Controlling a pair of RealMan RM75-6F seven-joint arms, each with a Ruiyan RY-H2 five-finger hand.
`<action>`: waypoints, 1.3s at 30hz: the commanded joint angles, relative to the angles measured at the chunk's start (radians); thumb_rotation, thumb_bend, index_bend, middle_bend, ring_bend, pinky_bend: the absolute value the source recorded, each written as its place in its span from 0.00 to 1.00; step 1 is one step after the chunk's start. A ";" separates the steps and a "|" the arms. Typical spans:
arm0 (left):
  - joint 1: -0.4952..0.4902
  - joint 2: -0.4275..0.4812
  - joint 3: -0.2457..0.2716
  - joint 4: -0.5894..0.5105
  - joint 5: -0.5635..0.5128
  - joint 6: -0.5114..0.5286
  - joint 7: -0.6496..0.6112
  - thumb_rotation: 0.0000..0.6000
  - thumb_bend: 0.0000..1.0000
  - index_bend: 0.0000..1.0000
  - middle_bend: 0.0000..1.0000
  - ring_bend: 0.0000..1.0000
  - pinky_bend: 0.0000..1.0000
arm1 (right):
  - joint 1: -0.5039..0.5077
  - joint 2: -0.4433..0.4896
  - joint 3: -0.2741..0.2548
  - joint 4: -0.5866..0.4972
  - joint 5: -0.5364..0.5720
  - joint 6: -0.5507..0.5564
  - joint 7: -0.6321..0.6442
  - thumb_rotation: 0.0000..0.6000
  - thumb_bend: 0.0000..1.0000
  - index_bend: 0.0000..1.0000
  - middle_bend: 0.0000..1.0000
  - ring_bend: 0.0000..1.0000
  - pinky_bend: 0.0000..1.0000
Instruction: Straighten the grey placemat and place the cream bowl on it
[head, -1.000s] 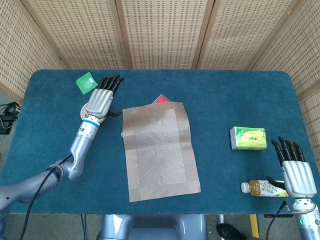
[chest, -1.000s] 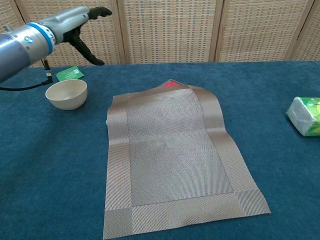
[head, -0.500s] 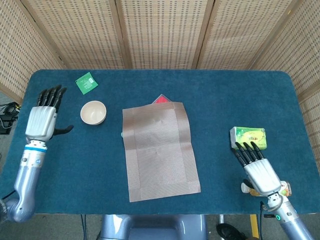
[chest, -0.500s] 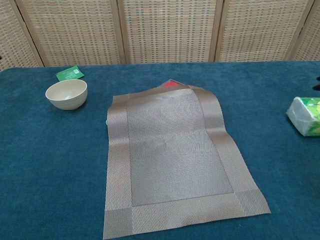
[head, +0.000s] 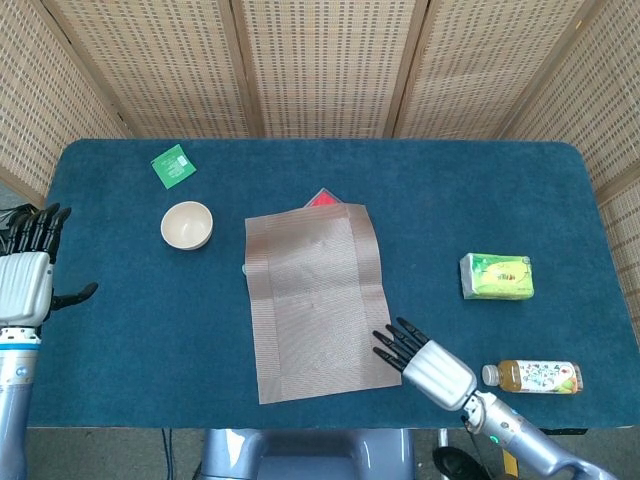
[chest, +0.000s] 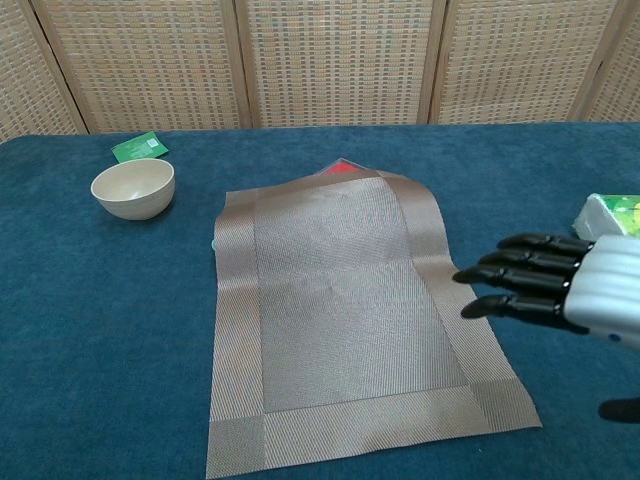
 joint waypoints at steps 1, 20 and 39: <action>0.005 -0.004 0.006 0.004 0.014 -0.003 -0.002 1.00 0.00 0.00 0.00 0.00 0.00 | 0.028 -0.039 -0.002 0.014 0.001 -0.036 -0.016 1.00 0.00 0.16 0.00 0.00 0.00; 0.009 0.006 0.011 -0.006 0.032 -0.042 0.012 1.00 0.00 0.00 0.00 0.00 0.00 | 0.110 -0.185 0.019 0.106 0.083 -0.167 -0.070 1.00 0.00 0.16 0.00 0.00 0.00; 0.010 -0.003 0.004 -0.003 0.040 -0.064 0.022 1.00 0.00 0.00 0.00 0.00 0.00 | 0.118 -0.195 -0.026 0.101 0.112 -0.157 -0.099 1.00 0.00 0.18 0.00 0.00 0.00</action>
